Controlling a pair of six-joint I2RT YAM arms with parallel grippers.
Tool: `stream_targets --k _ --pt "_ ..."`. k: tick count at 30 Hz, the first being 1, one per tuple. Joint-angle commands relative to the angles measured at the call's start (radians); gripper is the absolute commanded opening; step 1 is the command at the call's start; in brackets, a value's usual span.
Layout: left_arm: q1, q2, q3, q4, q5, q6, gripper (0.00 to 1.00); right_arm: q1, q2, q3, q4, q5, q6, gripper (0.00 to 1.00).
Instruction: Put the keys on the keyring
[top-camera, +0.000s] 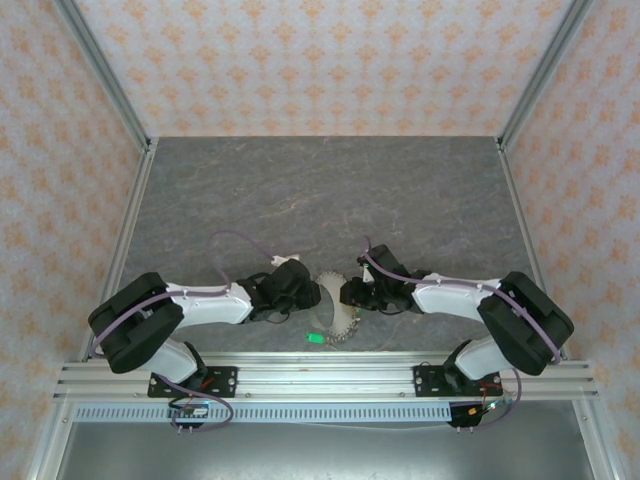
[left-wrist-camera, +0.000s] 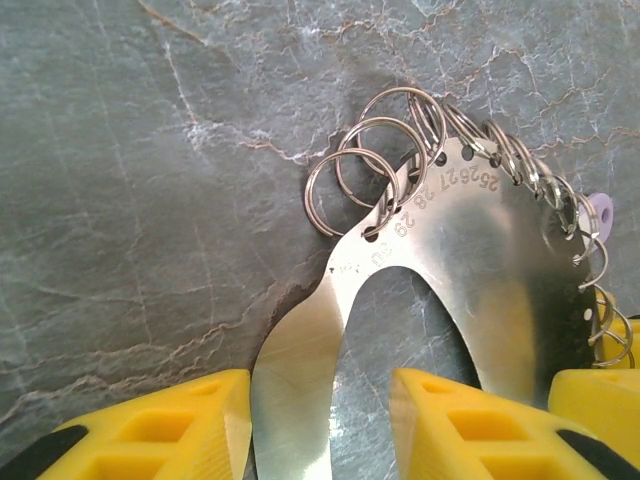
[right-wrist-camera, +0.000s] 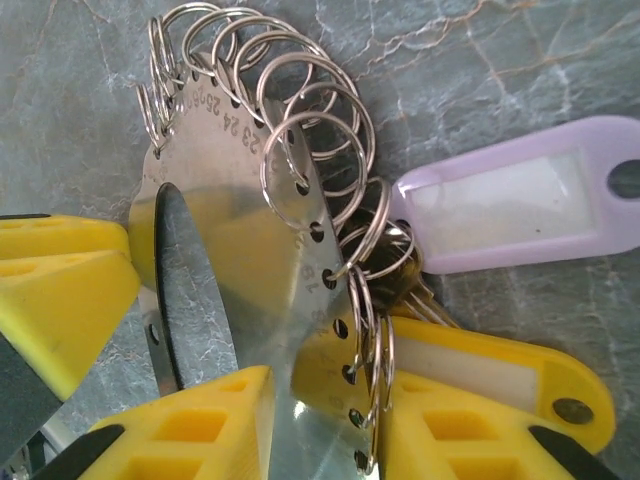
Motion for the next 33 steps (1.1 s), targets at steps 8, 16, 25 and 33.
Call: stream_targets --k 8,16,25,33 --pt "-0.015 -0.023 0.008 0.013 0.005 0.006 0.43 0.004 -0.087 -0.050 0.009 0.079 0.014 0.08" --pt "-0.008 -0.227 -0.057 -0.011 -0.075 0.002 0.73 -0.011 -0.336 -0.125 0.077 0.115 0.081 0.01" --pt "0.075 -0.403 -0.122 0.164 0.088 -0.050 0.87 -0.015 -0.527 -0.173 0.283 0.132 0.225 0.00" --pt "0.118 -0.488 -0.113 0.205 0.176 -0.083 0.74 -0.015 -0.528 -0.161 0.420 0.097 0.303 0.00"
